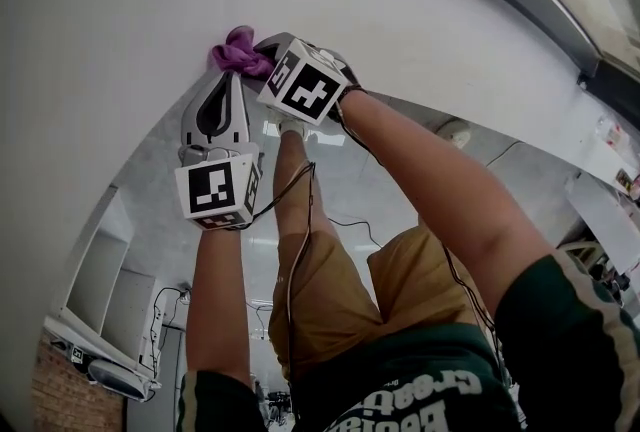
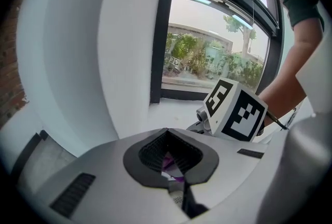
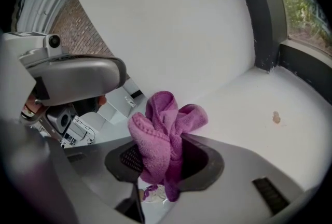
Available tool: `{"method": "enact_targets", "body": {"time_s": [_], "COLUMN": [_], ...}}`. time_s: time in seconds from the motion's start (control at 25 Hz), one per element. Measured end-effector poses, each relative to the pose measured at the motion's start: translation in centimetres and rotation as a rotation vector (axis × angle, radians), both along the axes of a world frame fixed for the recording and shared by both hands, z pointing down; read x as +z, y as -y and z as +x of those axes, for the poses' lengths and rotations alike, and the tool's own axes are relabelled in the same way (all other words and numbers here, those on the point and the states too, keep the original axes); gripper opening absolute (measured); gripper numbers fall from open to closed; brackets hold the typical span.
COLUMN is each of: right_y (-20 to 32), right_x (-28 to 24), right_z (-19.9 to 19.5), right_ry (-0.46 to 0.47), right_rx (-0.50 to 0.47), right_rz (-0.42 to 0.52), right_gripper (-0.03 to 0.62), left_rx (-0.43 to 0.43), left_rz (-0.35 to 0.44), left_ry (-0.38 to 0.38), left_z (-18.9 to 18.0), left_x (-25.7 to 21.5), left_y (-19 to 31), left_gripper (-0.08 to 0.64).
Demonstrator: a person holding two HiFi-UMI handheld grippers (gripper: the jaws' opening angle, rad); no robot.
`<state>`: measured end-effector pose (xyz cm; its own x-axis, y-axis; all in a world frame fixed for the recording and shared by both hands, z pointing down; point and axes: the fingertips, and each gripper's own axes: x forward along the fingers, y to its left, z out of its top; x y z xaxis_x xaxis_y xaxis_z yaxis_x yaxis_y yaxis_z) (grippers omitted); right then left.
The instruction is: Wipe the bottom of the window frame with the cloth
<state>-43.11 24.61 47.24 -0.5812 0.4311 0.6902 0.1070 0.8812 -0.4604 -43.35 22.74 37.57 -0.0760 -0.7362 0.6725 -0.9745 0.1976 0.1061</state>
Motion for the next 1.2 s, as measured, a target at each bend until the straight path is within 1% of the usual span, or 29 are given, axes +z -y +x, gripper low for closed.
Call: {"method": "enact_targets", "body": {"time_s": [0.2,0.36,0.52,0.72,0.84,0.96,1.2], "right_y": [0.6,1.5,2.5,3.6,4.2,4.7,5.4], "right_x": [0.0,0.2,0.3,0.3,0.4,0.5,0.5], "right_z": [2.3,4.9,7.9,11.4,13.5,15.4,18.4], "right_ry": [-0.001,-0.020,-0.034,-0.049,-0.058,-0.068,-0.081], "right_rx": [0.045,0.067,0.093,0.155,0.166,0.198,0.240], "right_rz": [0.004,0.022,0.029,0.025,0.034,0.032,0.040], "right_gripper": [0.166,0.166,0.166,0.166,0.166,0.166,0.166], "left_rx": [0.012,0.042,0.090,0.150,0.183,0.226,0.269], "left_rz": [-0.016,-0.028,-0.029,-0.029,-0.026,-0.033,-0.037], "left_ry": [-0.003,-0.016,-0.013,-0.036,-0.036,-0.037,-0.054], "left_z": [1.1,2.9,5.3,9.0,11.0,12.8,15.9], "left_x": [0.0,0.5,0.4,0.3,0.0,-0.1,0.1], "left_y": [0.6,1.7,3.1,5.0,6.1,6.8,7.5], "left_gripper": [0.006,0.006,0.006,0.005,0.006,0.006,0.006]}}
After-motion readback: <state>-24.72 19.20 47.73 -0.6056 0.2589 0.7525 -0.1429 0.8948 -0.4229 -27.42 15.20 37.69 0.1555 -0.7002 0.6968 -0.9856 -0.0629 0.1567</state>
